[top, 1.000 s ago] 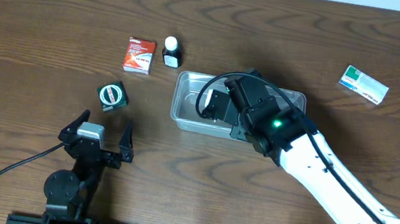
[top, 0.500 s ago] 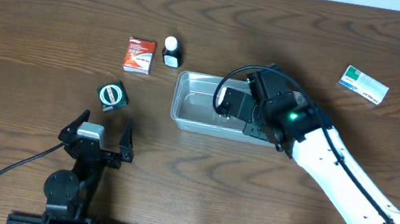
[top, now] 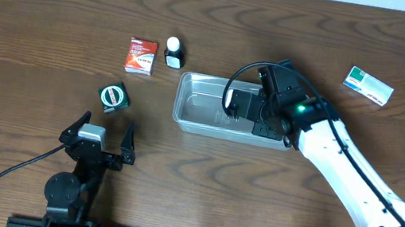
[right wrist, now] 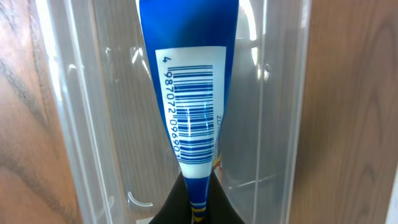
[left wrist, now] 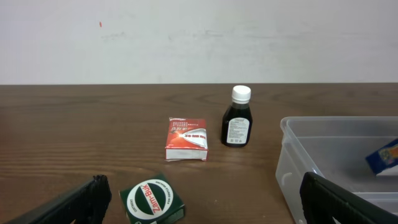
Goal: Pack container
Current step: 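Carry the fever-patch box left and lower it into the clear container, then open the right gripper, release the box, and withdraw right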
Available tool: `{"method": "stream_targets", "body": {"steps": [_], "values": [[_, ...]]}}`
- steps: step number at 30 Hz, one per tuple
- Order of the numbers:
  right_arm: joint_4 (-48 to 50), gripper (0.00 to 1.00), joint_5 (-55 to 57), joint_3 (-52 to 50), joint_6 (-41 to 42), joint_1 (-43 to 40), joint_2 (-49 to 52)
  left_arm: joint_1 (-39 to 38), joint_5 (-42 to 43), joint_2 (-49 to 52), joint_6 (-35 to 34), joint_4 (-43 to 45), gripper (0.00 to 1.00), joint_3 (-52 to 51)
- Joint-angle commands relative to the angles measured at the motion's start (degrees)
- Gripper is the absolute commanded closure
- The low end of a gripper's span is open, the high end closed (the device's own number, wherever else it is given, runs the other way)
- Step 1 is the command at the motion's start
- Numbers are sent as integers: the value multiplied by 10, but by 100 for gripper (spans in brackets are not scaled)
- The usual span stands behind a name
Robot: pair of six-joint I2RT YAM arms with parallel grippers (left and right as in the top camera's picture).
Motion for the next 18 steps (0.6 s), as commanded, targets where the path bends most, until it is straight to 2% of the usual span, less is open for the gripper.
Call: {"method": "stream_targets", "body": {"steps": [1,18], "values": [[8,99,-8,-2,-19,-8,18,3,4,-3,8,-19,2,-11],[29,99,-9,-2,-31,-24,51,3,3,-3,8,-19,2,-11]]}}
